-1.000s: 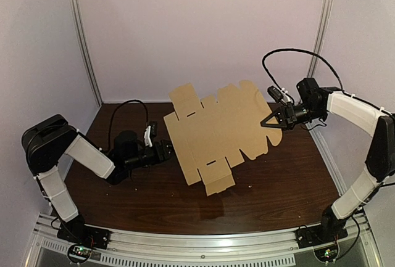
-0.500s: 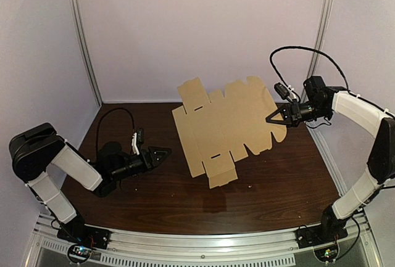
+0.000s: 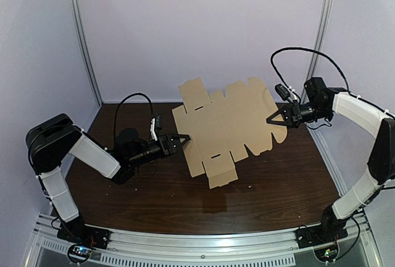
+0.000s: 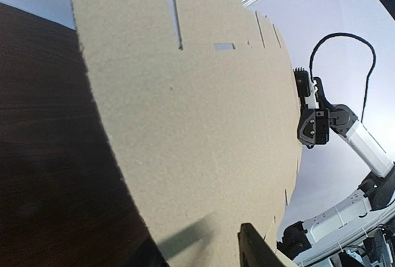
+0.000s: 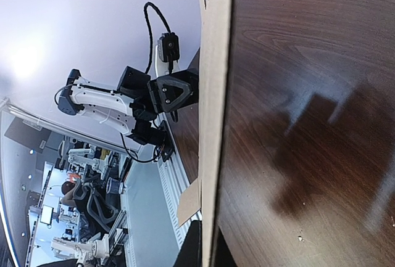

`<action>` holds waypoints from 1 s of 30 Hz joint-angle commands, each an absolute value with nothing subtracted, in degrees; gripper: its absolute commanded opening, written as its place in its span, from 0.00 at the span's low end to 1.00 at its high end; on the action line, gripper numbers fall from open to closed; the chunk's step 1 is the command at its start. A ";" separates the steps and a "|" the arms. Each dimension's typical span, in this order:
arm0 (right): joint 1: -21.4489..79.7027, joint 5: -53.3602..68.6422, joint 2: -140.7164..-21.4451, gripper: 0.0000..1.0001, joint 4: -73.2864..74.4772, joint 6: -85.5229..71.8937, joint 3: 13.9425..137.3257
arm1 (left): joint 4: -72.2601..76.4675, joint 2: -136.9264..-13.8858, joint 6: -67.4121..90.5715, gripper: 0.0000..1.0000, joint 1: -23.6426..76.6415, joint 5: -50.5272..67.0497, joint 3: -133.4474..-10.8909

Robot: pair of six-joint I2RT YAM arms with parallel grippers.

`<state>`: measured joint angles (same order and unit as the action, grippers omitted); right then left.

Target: Fold the paper box

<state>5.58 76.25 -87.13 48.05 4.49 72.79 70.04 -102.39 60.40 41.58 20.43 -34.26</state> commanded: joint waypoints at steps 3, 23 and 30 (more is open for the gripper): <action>5.71 76.21 -84.78 0.00 46.74 3.40 71.15 | 74.12 -104.44 60.97 0.23 41.92 22.84 -35.77; 4.83 45.82 -79.70 0.73 64.10 19.22 83.07 | -4.85 -80.71 35.70 0.00 41.92 23.60 -43.29; 7.04 42.31 -76.51 0.83 59.80 21.94 78.78 | -39.54 -80.45 21.78 0.00 41.92 23.79 -58.30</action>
